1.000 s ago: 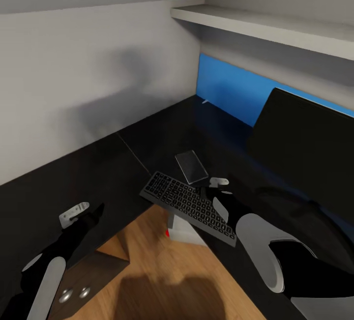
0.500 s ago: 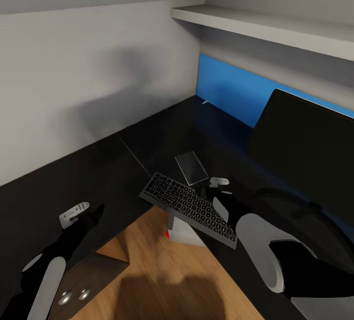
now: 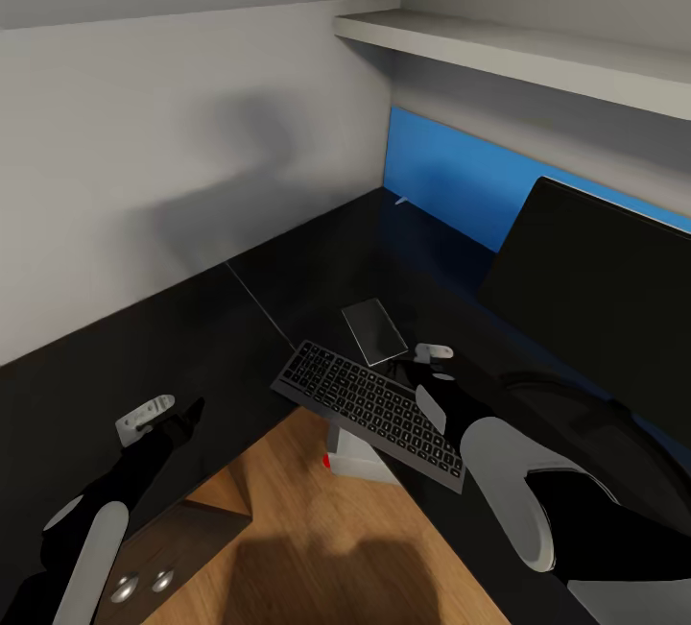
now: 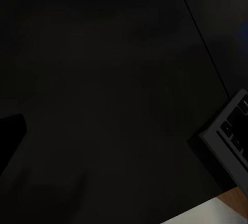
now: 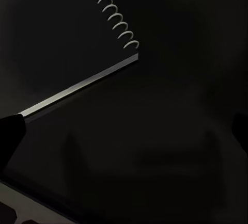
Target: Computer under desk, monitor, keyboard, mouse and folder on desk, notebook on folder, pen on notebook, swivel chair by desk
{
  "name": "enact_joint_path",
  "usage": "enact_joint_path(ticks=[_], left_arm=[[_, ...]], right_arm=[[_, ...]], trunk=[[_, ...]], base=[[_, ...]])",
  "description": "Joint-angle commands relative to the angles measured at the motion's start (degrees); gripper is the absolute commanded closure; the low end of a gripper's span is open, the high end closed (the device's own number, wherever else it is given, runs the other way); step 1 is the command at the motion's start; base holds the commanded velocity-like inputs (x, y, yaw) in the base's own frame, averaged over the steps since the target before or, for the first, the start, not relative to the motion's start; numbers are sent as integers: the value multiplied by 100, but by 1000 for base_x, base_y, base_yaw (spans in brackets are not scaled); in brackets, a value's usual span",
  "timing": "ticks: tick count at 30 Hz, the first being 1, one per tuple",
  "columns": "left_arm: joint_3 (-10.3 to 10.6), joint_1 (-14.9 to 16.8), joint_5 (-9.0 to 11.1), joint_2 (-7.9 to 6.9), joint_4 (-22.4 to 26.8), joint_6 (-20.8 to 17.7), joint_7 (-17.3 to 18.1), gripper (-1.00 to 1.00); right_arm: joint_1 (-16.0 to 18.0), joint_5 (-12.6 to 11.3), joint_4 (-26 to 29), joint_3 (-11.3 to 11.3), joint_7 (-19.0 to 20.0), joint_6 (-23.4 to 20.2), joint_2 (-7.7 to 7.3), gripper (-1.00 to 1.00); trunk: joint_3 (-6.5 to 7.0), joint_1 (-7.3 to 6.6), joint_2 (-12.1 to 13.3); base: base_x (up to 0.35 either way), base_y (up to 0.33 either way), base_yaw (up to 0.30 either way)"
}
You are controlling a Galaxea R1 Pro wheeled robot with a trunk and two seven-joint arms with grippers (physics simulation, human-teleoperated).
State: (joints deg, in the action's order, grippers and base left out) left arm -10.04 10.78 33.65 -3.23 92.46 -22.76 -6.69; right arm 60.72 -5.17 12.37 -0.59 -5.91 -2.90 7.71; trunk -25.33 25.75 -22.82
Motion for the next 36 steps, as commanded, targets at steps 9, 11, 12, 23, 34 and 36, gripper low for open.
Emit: enact_joint_path(ticks=[9, 11, 12, 23, 34, 36], left_arm=[[2, 3, 62, -2, 8, -28, -43, -100], [2, 3, 62, -2, 8, -29, -43, -100], [2, 3, 65, -2, 8, -28, -43, -100], [2, 3, 71, -2, 8, -27, -43, -100], [2, 3, 69, -2, 8, -27, -43, -100], [2, 3, 65, -2, 8, -29, -43, -100]], right_arm=[[2, -55, 1, -3, -213, -18, 2, -100], [2, -55, -3, -3, -219, -20, 2, -100], [2, -55, -8, -3, -222, -22, 2, -100], [2, -50, -34, -3, -383, -50, 2, -100], [2, -55, -48, -3, -568, -98, 11, -100], [2, -55, -50, -3, -574, -103, 11, -100]], trunk=[[-9, 3, -10], [-9, 3, -10], [-9, 3, -10], [-9, 3, -10], [-9, 3, -10], [-9, 3, -10]], base=[[1, 0, 0], [0, 0, 0], [0, 0, 0], [0, 0, 0], [0, 0, 0], [0, 0, 0]])
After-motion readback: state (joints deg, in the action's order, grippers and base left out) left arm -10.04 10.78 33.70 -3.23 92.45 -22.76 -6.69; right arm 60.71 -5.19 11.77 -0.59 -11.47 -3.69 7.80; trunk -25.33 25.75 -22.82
